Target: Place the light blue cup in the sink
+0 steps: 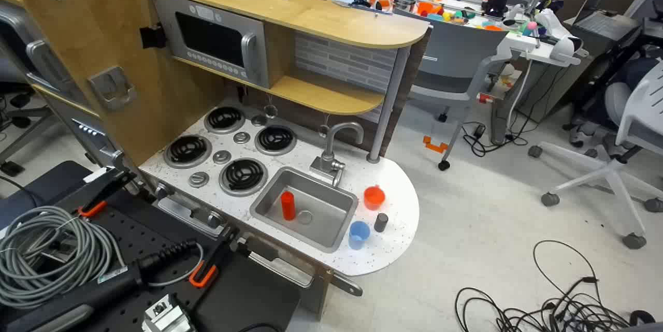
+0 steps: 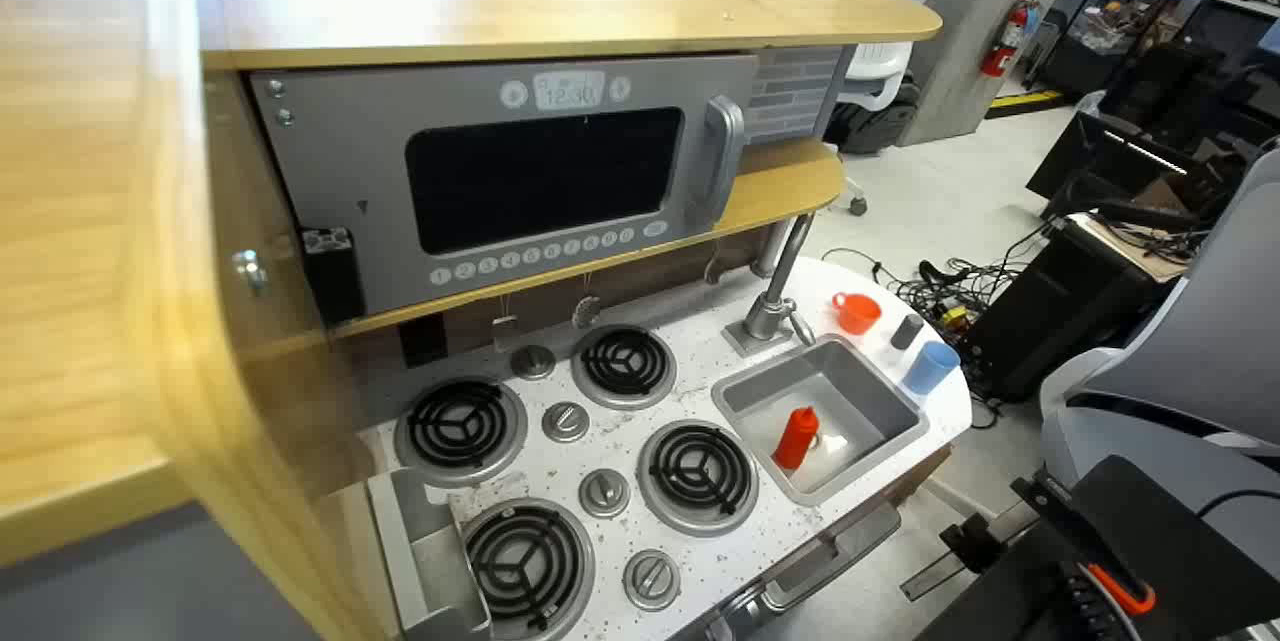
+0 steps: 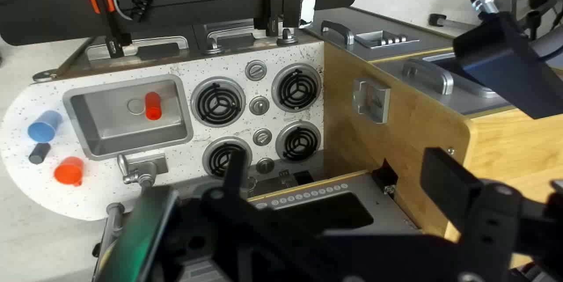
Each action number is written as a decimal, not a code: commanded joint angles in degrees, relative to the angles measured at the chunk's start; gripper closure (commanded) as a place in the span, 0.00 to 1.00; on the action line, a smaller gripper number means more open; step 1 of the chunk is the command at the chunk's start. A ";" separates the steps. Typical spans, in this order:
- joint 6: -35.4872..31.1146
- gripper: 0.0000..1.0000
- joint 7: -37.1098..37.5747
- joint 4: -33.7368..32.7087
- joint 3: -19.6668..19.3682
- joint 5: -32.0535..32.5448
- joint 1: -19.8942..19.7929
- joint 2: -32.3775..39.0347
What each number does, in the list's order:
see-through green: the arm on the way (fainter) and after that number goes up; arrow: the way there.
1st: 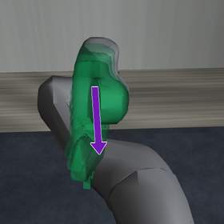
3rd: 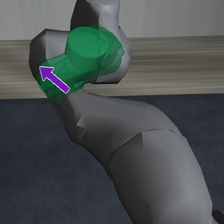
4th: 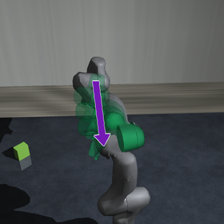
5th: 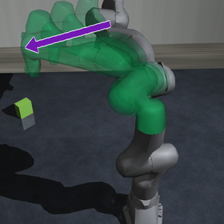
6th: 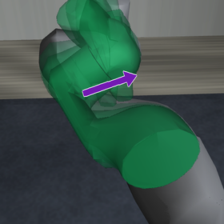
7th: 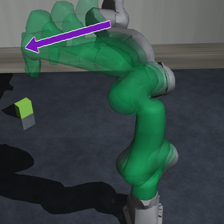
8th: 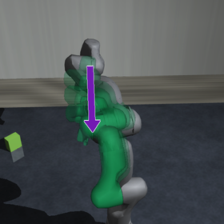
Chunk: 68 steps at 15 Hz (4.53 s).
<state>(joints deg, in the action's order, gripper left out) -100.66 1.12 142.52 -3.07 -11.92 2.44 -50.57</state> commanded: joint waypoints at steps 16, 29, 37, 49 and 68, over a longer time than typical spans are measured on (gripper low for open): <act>0.19 0.00 -0.54 -0.34 0.56 -0.51 -0.89 0.09; -6.26 0.00 -10.68 -2.63 -5.07 9.60 -4.73 9.86; -35.80 0.00 -19.09 0.71 -6.60 20.36 -6.68 37.74; -43.18 0.00 -26.64 -19.31 -8.17 17.99 -18.25 77.74; -51.06 0.00 -24.65 -37.04 -7.26 22.55 -20.06 100.68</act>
<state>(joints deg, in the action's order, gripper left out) -151.46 -24.02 107.64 -11.55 8.82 -16.83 48.53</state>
